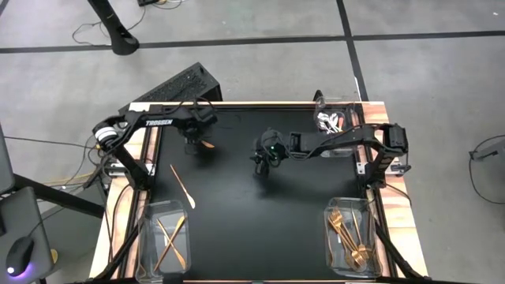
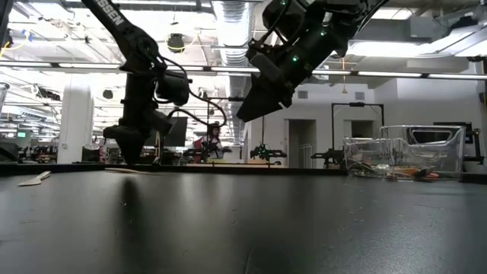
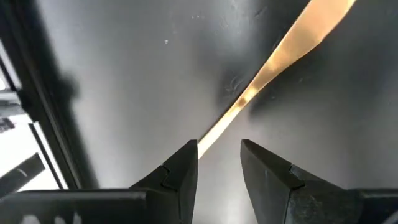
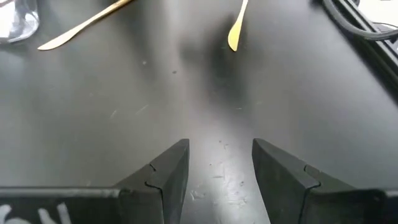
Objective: Sort silverware by color (type)
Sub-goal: Put the gold table knife into the bottom left transparent bin
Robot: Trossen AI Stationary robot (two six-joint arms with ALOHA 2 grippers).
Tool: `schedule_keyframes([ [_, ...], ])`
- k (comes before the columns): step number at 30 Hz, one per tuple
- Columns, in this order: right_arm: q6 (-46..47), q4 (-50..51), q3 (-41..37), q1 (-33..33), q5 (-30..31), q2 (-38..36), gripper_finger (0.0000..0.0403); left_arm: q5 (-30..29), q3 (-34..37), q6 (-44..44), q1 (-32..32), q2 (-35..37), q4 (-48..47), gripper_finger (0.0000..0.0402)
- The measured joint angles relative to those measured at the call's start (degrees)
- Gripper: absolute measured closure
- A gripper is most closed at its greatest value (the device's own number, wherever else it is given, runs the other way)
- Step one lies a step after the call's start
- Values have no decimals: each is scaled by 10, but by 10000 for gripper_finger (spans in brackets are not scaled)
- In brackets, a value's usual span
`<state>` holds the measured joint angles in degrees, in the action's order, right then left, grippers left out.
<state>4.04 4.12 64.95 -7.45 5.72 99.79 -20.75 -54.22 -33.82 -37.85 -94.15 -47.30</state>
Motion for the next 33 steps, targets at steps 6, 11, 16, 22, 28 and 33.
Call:
schedule_keyframes([
  [6,6,0,0,-6,0,0,207,5,0,-70,-28,0,17,292],
  [11,11,7,0,0,0,0,207,10,0,-106,-41,0,33,292],
  [16,11,11,0,10,0,-1,207,15,0,-107,-41,0,33,292],
  [22,10,14,0,15,1,-1,207,15,0,-107,-29,0,9,296],
  [28,6,14,0,14,1,-1,207,67,-1,-87,-10,0,7,317],
  [33,6,11,0,9,0,-1,207,62,-2,-106,-4,-4,21,334],
])
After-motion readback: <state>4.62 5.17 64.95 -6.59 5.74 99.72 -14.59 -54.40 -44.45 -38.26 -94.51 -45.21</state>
